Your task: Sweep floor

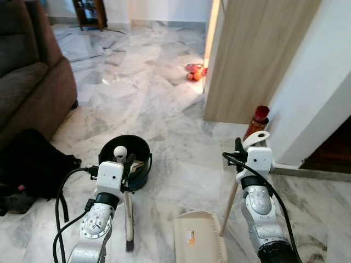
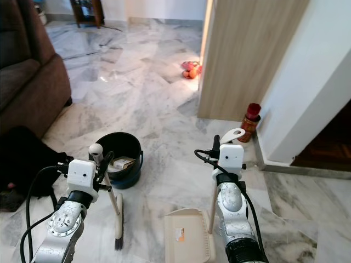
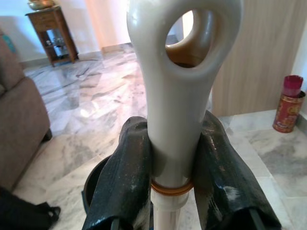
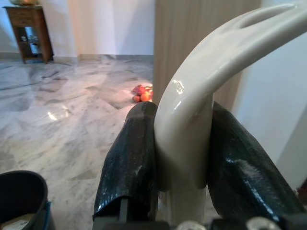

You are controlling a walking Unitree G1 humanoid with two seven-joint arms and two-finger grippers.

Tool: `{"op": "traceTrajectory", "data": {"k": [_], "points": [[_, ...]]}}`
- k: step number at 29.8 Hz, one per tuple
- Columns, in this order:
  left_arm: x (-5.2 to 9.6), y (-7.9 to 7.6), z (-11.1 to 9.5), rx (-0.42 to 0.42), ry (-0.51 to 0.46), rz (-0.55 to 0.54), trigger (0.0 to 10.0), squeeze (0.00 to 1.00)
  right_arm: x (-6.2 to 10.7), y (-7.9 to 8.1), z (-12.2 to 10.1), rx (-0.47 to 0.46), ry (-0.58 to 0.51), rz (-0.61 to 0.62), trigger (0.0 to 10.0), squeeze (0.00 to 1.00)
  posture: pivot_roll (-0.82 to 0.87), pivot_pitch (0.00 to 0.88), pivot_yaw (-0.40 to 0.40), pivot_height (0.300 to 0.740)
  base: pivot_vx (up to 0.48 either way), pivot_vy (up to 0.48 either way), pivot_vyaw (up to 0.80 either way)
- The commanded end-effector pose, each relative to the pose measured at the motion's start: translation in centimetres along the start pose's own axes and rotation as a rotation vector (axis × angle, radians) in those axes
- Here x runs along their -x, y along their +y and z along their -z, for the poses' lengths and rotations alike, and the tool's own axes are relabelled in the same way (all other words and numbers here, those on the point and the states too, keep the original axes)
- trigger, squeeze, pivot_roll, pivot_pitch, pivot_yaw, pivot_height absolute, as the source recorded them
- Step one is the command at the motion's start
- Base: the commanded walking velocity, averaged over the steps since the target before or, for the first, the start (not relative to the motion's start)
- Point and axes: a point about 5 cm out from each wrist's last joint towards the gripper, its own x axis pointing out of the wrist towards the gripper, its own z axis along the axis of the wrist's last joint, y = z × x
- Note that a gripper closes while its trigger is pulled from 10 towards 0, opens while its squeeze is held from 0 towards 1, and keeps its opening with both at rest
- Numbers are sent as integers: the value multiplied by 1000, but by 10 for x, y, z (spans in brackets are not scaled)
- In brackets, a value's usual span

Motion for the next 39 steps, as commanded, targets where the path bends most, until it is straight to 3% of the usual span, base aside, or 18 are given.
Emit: {"op": "traceTrajectory", "data": {"k": [1, 39], "points": [[-4, 3, -7, -34, -37, -1, 10000, 0, -5, 1, -6, -9, -24, -1, 10000, 0, 139, 38, -13, 740, 0, 0, -800], [-8, 6, -6, -42, -29, -15, 10000, 0, -5, 0, -7, -8, -22, 11, 10000, 0, 128, 69, -3, 740, 0, -70, -800]]}}
